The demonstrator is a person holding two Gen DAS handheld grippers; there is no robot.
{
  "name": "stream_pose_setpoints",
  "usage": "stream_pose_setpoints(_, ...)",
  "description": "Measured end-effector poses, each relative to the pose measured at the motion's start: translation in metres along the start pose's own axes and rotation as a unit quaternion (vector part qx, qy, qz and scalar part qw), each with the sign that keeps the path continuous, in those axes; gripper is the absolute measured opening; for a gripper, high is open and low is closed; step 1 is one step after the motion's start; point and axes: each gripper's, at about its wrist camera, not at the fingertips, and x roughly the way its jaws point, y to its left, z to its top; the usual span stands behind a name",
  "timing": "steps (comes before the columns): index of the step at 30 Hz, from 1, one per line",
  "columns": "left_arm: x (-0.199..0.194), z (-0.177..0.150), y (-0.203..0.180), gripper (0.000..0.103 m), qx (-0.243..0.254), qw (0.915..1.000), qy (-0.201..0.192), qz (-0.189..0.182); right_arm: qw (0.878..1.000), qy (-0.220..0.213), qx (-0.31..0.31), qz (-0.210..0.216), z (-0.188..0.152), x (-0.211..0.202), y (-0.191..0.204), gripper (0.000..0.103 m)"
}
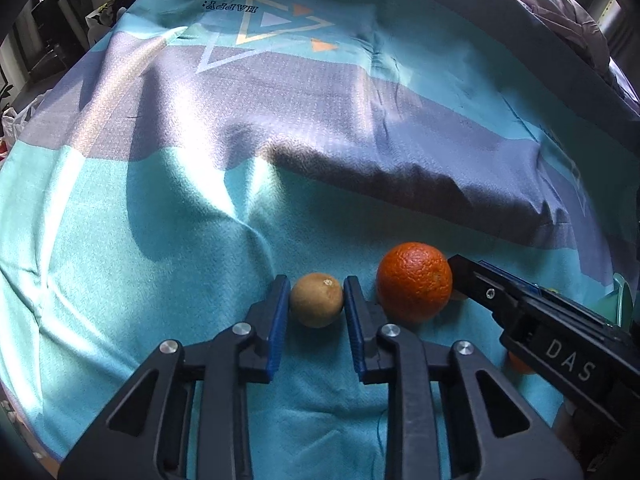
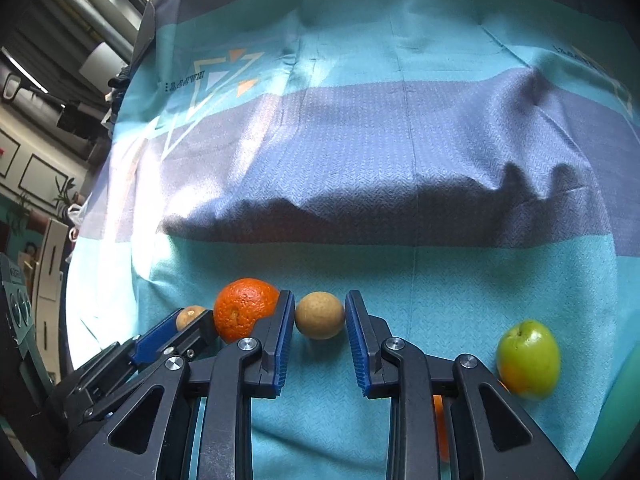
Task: Organize fruits
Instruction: 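Reach the left gripper to the brown kiwi and grasp it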
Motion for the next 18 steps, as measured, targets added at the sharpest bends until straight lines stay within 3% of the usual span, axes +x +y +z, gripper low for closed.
stream_pose_setpoints(5,0.000,0.000,0.001,0.027,0.001,1.0000,-0.003,0.000,1.000,0.014,0.012,0.021,0.001,0.007,-0.004,0.029)
stream_pose_setpoints(18,-0.034,-0.008,-0.013,0.027,0.020,0.9986,-0.047,-0.012,1.000,-0.022,-0.004,-0.009,-0.009,-0.014,0.000,0.029)
